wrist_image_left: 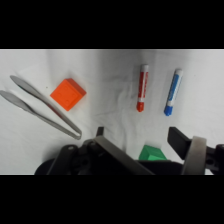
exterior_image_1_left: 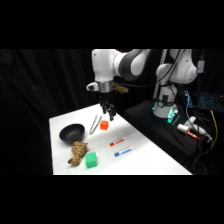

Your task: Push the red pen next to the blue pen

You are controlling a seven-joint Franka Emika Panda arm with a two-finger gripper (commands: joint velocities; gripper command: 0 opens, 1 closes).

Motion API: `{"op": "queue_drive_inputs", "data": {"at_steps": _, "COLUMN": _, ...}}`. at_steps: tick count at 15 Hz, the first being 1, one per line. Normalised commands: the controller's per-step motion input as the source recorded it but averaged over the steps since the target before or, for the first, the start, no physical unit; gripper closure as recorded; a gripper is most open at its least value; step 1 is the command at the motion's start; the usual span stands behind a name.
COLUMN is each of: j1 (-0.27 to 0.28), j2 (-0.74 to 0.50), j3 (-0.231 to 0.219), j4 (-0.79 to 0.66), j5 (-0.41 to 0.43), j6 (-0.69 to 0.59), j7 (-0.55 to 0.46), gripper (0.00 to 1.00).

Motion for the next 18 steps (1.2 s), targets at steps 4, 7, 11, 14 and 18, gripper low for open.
{"op": "queue_drive_inputs", "data": {"at_steps": 4, "j1": -0.033, "j2": 0.09, "j3": 0.012, "j4": 0.02, "j5": 0.007, "j6": 0.07, "j7": -0.01, "gripper": 0.00}}
{"op": "queue_drive_inputs", "data": {"at_steps": 7, "j1": -0.056, "j2": 0.21, "j3": 0.002, "j4": 0.03, "j5": 0.067, "j6": 0.24, "j7": -0.05, "gripper": 0.00}}
{"op": "queue_drive_inputs", "data": {"at_steps": 11, "j1": -0.044, "j2": 0.20, "j3": 0.020, "j4": -0.01, "j5": 0.065, "j6": 0.34, "j7": -0.04, "gripper": 0.00}}
{"op": "queue_drive_inputs", "data": {"at_steps": 14, "j1": -0.037, "j2": 0.27, "j3": 0.019, "j4": 0.01, "j5": 0.022, "j6": 0.34, "j7": 0.02, "gripper": 0.00}}
{"op": "queue_drive_inputs", "data": {"at_steps": 18, "j1": -0.037, "j2": 0.23, "j3": 0.021, "j4": 0.03, "j5": 0.002, "j6": 0.23, "j7": 0.04, "gripper": 0.00}}
